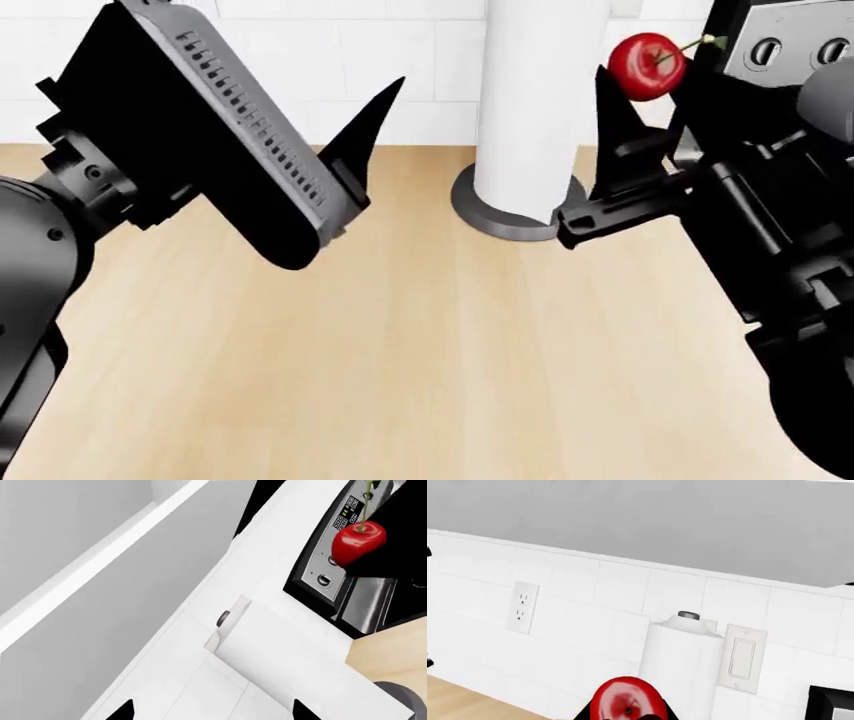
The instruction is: Pick the cherry, apricot from the counter and place them in the cabinet. Then close the cabinet.
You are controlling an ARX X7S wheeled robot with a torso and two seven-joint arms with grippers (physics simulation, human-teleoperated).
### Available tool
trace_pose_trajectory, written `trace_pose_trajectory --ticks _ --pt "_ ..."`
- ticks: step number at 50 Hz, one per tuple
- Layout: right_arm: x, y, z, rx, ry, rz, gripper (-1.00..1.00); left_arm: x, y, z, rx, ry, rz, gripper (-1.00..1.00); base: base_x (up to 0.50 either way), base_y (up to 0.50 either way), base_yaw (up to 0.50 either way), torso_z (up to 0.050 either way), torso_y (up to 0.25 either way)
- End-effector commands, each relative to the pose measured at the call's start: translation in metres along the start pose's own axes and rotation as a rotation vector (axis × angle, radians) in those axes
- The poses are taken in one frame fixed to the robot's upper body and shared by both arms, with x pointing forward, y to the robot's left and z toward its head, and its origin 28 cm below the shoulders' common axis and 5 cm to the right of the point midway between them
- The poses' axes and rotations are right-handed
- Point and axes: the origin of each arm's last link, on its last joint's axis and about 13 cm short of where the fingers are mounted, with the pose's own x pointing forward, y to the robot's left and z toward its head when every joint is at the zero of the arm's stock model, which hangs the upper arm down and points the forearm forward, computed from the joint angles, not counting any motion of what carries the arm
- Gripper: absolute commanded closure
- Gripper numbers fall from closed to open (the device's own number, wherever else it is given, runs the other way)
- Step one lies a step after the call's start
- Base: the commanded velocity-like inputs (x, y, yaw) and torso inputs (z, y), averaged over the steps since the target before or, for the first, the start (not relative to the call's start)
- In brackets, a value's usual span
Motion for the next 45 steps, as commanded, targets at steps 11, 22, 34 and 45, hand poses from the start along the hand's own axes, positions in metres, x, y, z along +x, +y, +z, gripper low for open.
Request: trace_pose_trajectory --ticks 11,22,34,45 --pt "0.004 0.01 0.065 -0.042 -0.234 -0.053 1.0 -0.005 -0.001 -0.006 -0.01 0.024 0.015 -1.0 0.0 0.0 0.0 0.0 0.0" --pt "0.017 0.015 0.089 0.011 -0.339 -0.113 1.0 -0.009 -0.001 -0.006 0.0 0.025 0.024 -1.0 0.0 0.0 0.0 0.0 0.0" --pt "0.033 0.01 0.113 0.018 -0.414 -0.175 1.0 -0.008 -0.003 -0.006 -0.001 0.021 0.024 -1.0 0.0 0.0 0.0 0.0 0.0" --pt "0.065 0.002 0.132 0.017 -0.458 -0.201 1.0 -0.009 -0.004 -0.008 -0.003 0.011 0.017 -1.0 0.0 0.0 0.0 0.0 0.0"
